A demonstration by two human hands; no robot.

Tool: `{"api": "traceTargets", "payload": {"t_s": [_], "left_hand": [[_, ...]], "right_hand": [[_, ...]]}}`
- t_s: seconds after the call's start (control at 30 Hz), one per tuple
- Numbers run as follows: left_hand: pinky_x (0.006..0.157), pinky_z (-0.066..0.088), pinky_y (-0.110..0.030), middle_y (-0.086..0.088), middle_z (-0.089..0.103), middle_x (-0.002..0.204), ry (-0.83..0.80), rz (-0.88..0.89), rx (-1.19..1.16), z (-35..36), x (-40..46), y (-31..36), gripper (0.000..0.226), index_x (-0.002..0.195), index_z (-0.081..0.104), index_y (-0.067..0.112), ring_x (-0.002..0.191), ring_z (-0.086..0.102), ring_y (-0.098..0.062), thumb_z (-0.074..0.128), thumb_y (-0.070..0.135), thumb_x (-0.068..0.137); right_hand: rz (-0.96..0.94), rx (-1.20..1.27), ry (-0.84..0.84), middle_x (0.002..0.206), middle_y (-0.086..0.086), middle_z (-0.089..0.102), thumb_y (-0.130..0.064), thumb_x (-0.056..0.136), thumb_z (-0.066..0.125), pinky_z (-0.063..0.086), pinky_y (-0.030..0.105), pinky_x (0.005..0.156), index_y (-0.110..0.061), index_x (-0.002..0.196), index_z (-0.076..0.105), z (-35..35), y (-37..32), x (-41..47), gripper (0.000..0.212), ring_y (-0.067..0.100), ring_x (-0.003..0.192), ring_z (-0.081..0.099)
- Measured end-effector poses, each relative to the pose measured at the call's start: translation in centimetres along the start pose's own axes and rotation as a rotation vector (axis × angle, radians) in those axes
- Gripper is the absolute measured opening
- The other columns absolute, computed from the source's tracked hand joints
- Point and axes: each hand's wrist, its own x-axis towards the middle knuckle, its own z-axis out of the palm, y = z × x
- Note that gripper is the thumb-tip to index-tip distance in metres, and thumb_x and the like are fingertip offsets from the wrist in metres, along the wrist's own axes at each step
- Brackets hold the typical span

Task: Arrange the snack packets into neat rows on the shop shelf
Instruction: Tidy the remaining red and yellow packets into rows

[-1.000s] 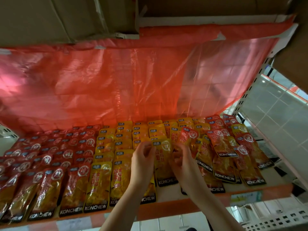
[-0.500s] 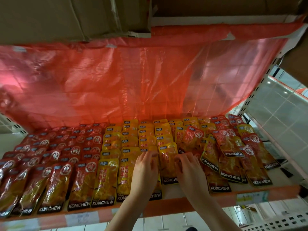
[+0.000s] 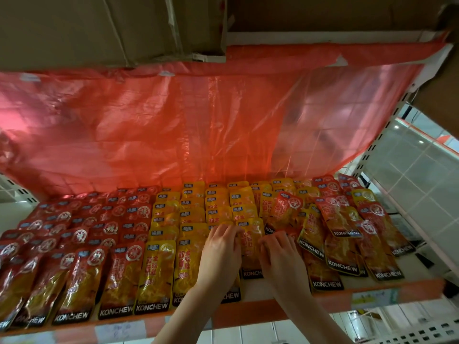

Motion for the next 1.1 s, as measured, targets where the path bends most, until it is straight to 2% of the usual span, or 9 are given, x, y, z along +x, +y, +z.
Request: {"api": "traceTargets", "payload": {"t_s": [0.1, 0.3, 0.4, 0.43, 0.57, 0.73, 0.9, 1.03, 1.1], "left_hand": [[0.096, 0.040, -0.025, 0.005, 0.052, 0.126, -0.063, -0.022, 0.012, 0.0, 1.4, 0.5, 0.033, 0.125, 0.052, 0.021, 0.120, 0.042, -0.013, 0.044, 0.014, 0.094], [0.102, 0.039, -0.032, 0.003, 0.049, 0.133, -0.139, -0.004, 0.103, 0.6, 4.7, 0.8, 0.039, 0.132, 0.047, 0.020, 0.126, 0.039, -0.016, 0.045, 0.013, 0.094], [0.103, 0.039, -0.035, 0.001, 0.048, 0.136, -0.163, -0.010, 0.151, 0.8, 6.5, 0.8, 0.043, 0.136, 0.042, 0.018, 0.128, 0.038, -0.019, 0.047, 0.014, 0.093], [0.104, 0.038, -0.036, 0.000, 0.047, 0.137, -0.177, -0.010, 0.167, 1.0, 7.0, 0.7, 0.043, 0.136, 0.042, 0.018, 0.129, 0.037, -0.019, 0.047, 0.014, 0.093], [0.108, 0.029, -0.040, 0.000, 0.039, 0.142, -0.256, -0.020, 0.224, 1.4, 8.3, 0.3, 0.042, 0.135, 0.039, 0.020, 0.133, 0.028, -0.021, 0.047, 0.023, 0.094], [0.110, 0.026, -0.042, 0.000, 0.037, 0.142, -0.301, -0.017, 0.288, 1.9, 9.7, -0.3, 0.045, 0.135, 0.036, 0.021, 0.135, 0.024, -0.023, 0.050, 0.027, 0.093], [0.108, 0.026, -0.039, -0.001, 0.038, 0.141, -0.295, -0.027, 0.315, 2.3, 10.6, -0.8, 0.045, 0.138, 0.034, 0.019, 0.134, 0.028, -0.023, 0.044, 0.032, 0.096], [0.105, 0.028, -0.039, 0.000, 0.041, 0.139, -0.268, -0.038, 0.331, 2.5, 10.8, -1.2, 0.041, 0.135, 0.038, 0.021, 0.130, 0.032, -0.023, 0.038, 0.036, 0.098], [0.105, 0.028, -0.039, 0.000, 0.042, 0.138, -0.273, -0.048, 0.344, 2.5, 11.0, -1.3, 0.040, 0.134, 0.040, 0.021, 0.130, 0.032, -0.023, 0.035, 0.039, 0.098]], "right_hand": [[0.027, 0.006, -0.002, 0.077, -0.001, 0.057, -0.028, 0.088, 0.035, 0.044, 0.020, 0.050, -0.012, 0.082, 0.064, -0.1, 0.0, 0.1, 0.033, 0.016, 0.067, 0.055], [0.066, 0.053, -0.048, 0.079, -0.006, 0.056, -0.026, 0.087, 0.034, 0.042, 0.017, 0.052, -0.017, 0.084, 0.060, -0.6, 0.1, 1.2, 0.027, 0.011, 0.070, 0.053], [0.060, 0.036, -0.063, 0.081, -0.006, 0.056, -0.016, 0.085, 0.053, 0.042, 0.019, 0.056, -0.017, 0.086, 0.060, -0.7, 0.6, 2.4, 0.007, 0.012, 0.073, 0.052], [0.059, 0.027, -0.087, 0.084, -0.005, 0.057, -0.014, 0.083, 0.058, 0.044, 0.020, 0.059, -0.017, 0.089, 0.060, -0.7, 0.8, 2.8, 0.006, 0.013, 0.076, 0.053], [0.007, 0.003, -0.208, 0.098, -0.002, 0.057, -0.026, 0.088, 0.053, 0.050, 0.029, 0.077, -0.015, 0.100, 0.058, -0.3, 1.1, 4.1, 0.017, 0.015, 0.092, 0.053], [-0.079, -0.010, -0.283, 0.109, -0.003, 0.055, -0.039, 0.087, 0.047, 0.046, 0.027, 0.089, -0.017, 0.111, 0.055, 0.4, 0.9, 5.2, 0.034, 0.014, 0.104, 0.050], [-0.103, -0.051, -0.324, 0.116, -0.001, 0.053, -0.046, 0.085, 0.043, 0.046, 0.032, 0.094, -0.017, 0.116, 0.053, 1.3, 0.9, 5.9, 0.043, 0.018, 0.109, 0.048], [-0.109, -0.041, -0.349, 0.122, -0.002, 0.049, -0.041, 0.087, 0.050, 0.043, 0.035, 0.099, -0.019, 0.123, 0.049, 2.1, 1.0, 5.6, 0.042, 0.017, 0.115, 0.044], [-0.109, -0.034, -0.333, 0.122, -0.003, 0.050, -0.038, 0.085, 0.052, 0.045, 0.033, 0.097, -0.020, 0.125, 0.048, 2.3, 0.8, 5.3, 0.044, 0.016, 0.112, 0.047]]}}
